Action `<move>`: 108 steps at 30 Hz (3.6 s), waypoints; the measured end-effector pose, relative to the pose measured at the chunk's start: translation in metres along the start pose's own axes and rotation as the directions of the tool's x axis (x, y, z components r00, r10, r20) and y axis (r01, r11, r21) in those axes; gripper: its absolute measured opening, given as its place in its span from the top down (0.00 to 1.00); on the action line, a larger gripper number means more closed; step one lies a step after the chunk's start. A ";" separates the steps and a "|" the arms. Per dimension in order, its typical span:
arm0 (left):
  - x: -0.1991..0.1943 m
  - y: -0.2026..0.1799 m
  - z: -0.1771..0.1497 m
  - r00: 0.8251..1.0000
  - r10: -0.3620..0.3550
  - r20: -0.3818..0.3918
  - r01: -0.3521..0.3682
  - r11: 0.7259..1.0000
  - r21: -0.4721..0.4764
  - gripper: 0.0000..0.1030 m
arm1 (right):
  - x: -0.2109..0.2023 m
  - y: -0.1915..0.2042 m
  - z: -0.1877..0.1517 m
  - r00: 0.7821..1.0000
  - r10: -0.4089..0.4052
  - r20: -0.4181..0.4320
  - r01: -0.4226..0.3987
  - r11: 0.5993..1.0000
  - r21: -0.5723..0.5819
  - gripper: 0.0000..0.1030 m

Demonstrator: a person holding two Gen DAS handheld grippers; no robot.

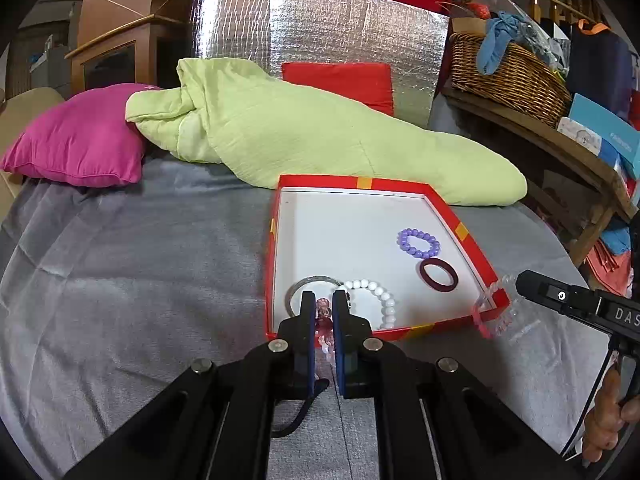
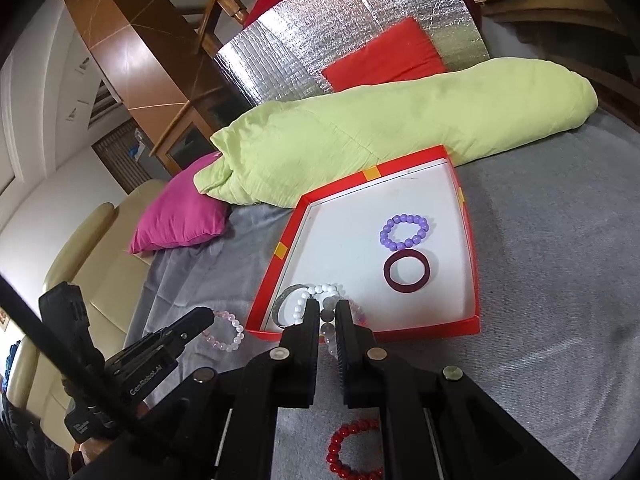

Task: Organize jewelry
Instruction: 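Lift the pink bracelet with the left tool while the right tool grasps the pale pink bracelet, then carry the pink bracelet in the left tool while the right tool carries the pale pink bracelet over the box, then open the left tool over the box while the right tool opens to drop its bracelet, then move the left tool to the black hair tie while the right tool moves to the red bead bracelet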

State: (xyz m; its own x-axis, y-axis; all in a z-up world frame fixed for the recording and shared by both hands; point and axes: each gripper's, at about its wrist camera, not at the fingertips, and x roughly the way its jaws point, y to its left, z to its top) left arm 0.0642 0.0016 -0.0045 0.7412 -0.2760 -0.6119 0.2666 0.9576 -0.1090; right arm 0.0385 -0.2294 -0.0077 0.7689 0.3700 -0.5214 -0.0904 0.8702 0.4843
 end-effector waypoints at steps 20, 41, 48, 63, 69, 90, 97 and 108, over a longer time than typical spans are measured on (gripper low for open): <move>0.009 0.002 0.003 0.998 0.058 -0.016 -0.058 0.998 -0.002 0.92 | 0.014 0.005 0.006 1.000 -0.001 0.008 0.001 1.000 0.003 0.91; 0.039 -0.004 0.029 1.000 -0.009 -0.013 0.010 1.000 0.016 0.92 | 0.031 -0.007 0.030 0.999 -0.005 0.038 0.004 0.999 0.039 0.91; 0.064 0.004 0.045 0.997 -0.072 -0.040 0.072 0.997 -0.019 0.92 | 0.054 -0.012 0.041 1.000 -0.002 0.030 0.000 0.997 0.073 0.91; 0.123 0.013 0.069 0.986 -0.133 -0.101 0.125 0.989 -0.079 0.92 | 0.120 -0.017 0.062 1.000 0.002 -0.009 -0.001 0.989 0.149 0.91; 0.140 0.017 0.068 0.982 -0.139 -0.131 0.125 0.986 -0.108 0.92 | 0.143 -0.024 0.065 0.999 0.026 -0.021 -0.021 0.977 0.210 0.91; 0.079 0.036 0.056 0.979 0.136 -0.152 -0.141 0.990 -0.023 0.44 | 0.096 -0.044 0.069 1.000 -0.015 -0.001 0.015 0.972 0.236 0.70; 0.046 0.035 0.044 0.964 0.232 -0.133 -0.235 0.972 -0.006 0.39 | 0.077 -0.037 0.059 0.998 -0.052 -0.021 0.055 0.982 0.182 0.70; 0.000 0.024 0.019 0.957 0.278 -0.084 -0.278 0.960 0.008 0.37 | 0.035 -0.020 0.031 0.996 -0.073 -0.056 0.079 0.991 0.106 0.49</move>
State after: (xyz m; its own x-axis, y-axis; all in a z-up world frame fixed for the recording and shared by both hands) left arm 0.0823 0.0235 0.0080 0.7315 0.0091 -0.6817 0.0545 0.9959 0.0717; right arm 0.0867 -0.2438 -0.0131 0.7372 0.3226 -0.5937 0.0382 0.8573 0.5134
